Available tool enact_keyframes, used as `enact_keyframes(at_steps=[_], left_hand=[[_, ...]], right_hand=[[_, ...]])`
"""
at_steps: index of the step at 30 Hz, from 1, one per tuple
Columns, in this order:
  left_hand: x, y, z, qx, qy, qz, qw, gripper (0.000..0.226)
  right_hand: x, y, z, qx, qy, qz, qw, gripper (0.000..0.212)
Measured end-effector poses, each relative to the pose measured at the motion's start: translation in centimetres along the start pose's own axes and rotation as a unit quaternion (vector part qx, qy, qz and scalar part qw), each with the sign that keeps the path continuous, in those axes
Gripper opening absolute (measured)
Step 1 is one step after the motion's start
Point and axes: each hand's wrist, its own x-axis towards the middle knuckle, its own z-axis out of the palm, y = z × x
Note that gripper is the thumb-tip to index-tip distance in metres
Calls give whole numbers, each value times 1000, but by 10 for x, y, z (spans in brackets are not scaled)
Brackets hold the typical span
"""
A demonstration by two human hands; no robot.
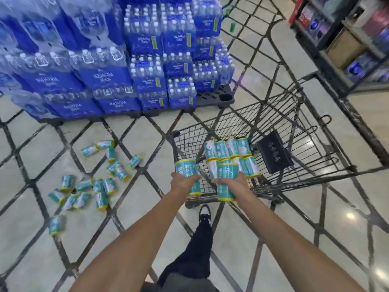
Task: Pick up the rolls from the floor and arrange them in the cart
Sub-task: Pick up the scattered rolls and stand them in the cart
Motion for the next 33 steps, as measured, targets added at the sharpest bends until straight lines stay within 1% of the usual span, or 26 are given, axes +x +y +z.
enact_keyframes(at_steps=[2, 3, 5, 6, 7, 8, 11, 15, 19, 20, 22, 24, 26, 29, 30, 33], left_hand=[[29, 18, 17, -1, 4, -12, 1000, 83], [45, 27, 26, -2, 6, -17, 1000, 84], [76, 42, 43, 5, 12, -35, 999, 81], [90, 50, 50, 10, 13, -41, 999, 78], [106, 55, 58, 14, 13, -45, 999, 78], [121, 60, 62, 16, 18, -49, 998, 80], [168, 61, 79, 32, 45, -74, 996, 97], [235, 49, 104, 54, 69, -91, 992, 103], [303, 35, 121, 82, 90, -108, 987, 114], [318, 31, 124, 97, 93, -111, 985, 112], [344, 24, 128, 107, 105, -113, 982, 97], [363, 20, 132, 109, 114, -115, 981, 89], [376, 19, 134, 110, 119, -112, 980, 87], [385, 17, 137, 102, 120, -106, 982, 91], [386, 17, 139, 102, 127, -101, 981, 89], [384, 14, 140, 118, 152, -85, 978, 71]], right_hand=[[35, -14, 3, -26, 3, 0, 1000, 88], [53, -20, 5, -36, 3, 15, 999, 93], [90, -32, 12, -55, 5, 41, 998, 101], [105, -38, 16, -63, -1, 45, 997, 109], [125, -40, 20, -75, -5, 53, 996, 117], [142, -44, 24, -85, -11, 54, 995, 121], [196, -49, 42, -88, -22, 57, 994, 113], [278, -45, 73, -112, -60, 47, 991, 121], [347, -32, 111, -157, -73, 56, 983, 113], [361, -29, 118, -168, -72, 55, 982, 112], [385, -23, 132, -175, -72, 51, 981, 112], [400, -16, 143, -180, -64, 56, 980, 109], [408, -13, 149, -206, -39, 59, 976, 94], [416, -7, 146, -223, -4, 33, 974, 67], [419, -4, 142, -223, -1, 26, 975, 63], [423, 0, 130, -232, -21, 20, 972, 58]])
